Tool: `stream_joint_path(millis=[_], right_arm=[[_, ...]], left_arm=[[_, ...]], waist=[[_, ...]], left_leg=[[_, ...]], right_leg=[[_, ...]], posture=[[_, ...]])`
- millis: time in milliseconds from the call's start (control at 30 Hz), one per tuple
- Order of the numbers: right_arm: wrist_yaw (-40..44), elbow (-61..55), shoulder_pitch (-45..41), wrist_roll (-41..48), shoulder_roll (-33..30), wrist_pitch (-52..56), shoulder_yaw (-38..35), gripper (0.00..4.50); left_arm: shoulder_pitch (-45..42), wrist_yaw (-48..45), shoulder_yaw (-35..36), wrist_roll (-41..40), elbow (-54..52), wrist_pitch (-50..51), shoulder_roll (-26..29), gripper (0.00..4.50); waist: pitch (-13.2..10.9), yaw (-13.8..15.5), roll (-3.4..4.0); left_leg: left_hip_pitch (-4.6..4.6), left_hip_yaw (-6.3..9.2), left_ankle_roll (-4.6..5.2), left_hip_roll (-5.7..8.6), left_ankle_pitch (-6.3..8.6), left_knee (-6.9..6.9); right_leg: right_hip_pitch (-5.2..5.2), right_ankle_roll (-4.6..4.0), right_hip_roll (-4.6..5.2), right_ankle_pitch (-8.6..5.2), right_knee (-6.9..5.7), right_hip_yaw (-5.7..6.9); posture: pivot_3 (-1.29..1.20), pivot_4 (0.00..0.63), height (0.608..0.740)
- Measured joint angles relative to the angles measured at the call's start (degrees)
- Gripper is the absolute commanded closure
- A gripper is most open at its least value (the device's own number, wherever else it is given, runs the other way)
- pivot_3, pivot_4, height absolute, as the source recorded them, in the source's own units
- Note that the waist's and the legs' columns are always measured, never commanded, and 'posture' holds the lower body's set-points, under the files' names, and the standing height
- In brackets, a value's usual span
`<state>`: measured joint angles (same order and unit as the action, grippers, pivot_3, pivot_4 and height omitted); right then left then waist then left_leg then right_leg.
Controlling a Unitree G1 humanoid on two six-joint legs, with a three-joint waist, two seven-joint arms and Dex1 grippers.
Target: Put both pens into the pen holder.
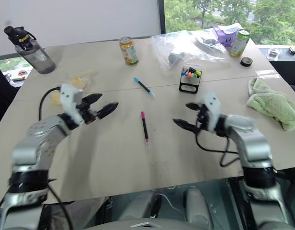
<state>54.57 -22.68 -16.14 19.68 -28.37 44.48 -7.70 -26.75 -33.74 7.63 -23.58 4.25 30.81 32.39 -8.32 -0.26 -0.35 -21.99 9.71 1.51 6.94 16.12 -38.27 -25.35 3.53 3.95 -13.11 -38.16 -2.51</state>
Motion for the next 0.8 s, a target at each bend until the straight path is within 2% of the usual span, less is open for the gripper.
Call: stream_joint_path(millis=[133, 300, 467, 600, 800], right_arm=[[-2.1, -9.0, 7.4, 5.9, -4.1, 5.2, -7.4, 0.04], [-8.0, -14.6, 10.9, 9.8, -3.9, 8.3, -9.8, 0.04], [-13.3, -16.6, 13.1, 10.6, -3.9, 8.6, -10.4, 0.04], [-15.1, -16.6, 14.0, 11.6, -4.9, 8.4, -11.3, 0.04], [-15.0, -16.8, 15.9, 14.6, -6.8, 6.7, -14.8, 0.04]], left_arm=[[-11.1, 1.7, -4.5, 3.4, 11.6, -2.1, -7.9, 0.0], [-22.7, 4.3, -6.1, 7.4, 28.6, -6.8, -14.2, 0.0], [-35.7, 12.8, -5.8, 12.6, 49.7, -12.7, -19.4, 0.0], [-40.3, 19.5, -5.3, 15.1, 58.2, -15.8, -22.1, 0.0], [-41.3, 29.1, -3.3, 16.3, 63.4, -16.3, -25.0, 0.0]], waist=[[0.0, -0.5, -0.09], [0.0, -0.7, -0.15], [-0.1, -0.1, -0.31], [-0.1, -0.3, -0.34], [-0.1, -0.3, -0.36]], left_leg=[[0.01, -0.01, 0.01, 0.0, 0.01, 0.0], [0.02, -0.06, 0.01, -0.02, 0.0, -0.01], [-0.08, 0.0, 0.03, 0.05, 0.01, -0.06], [-0.11, 0.01, 0.05, 0.06, 0.02, -0.06], [-0.1, 0.0, 0.05, 0.06, 0.02, -0.07]], right_leg=[[0.03, 0.03, 0.01, 0.02, 0.07, -0.03], [0.02, 0.04, 0.02, 0.02, 0.02, -0.07], [0.01, 0.11, 0.07, 0.06, 0.1, -0.01], [-0.01, 0.12, 0.07, 0.06, 0.12, -0.02], [0.0, 0.13, 0.06, 0.06, 0.07, -0.03]], posture=[[0.0, 0.15, 0.739], [0.0, 0.15, 0.739], [0.0, 0.15, 0.739], [0.0, 0.15, 0.739], [0.0, 0.15, 0.739]])
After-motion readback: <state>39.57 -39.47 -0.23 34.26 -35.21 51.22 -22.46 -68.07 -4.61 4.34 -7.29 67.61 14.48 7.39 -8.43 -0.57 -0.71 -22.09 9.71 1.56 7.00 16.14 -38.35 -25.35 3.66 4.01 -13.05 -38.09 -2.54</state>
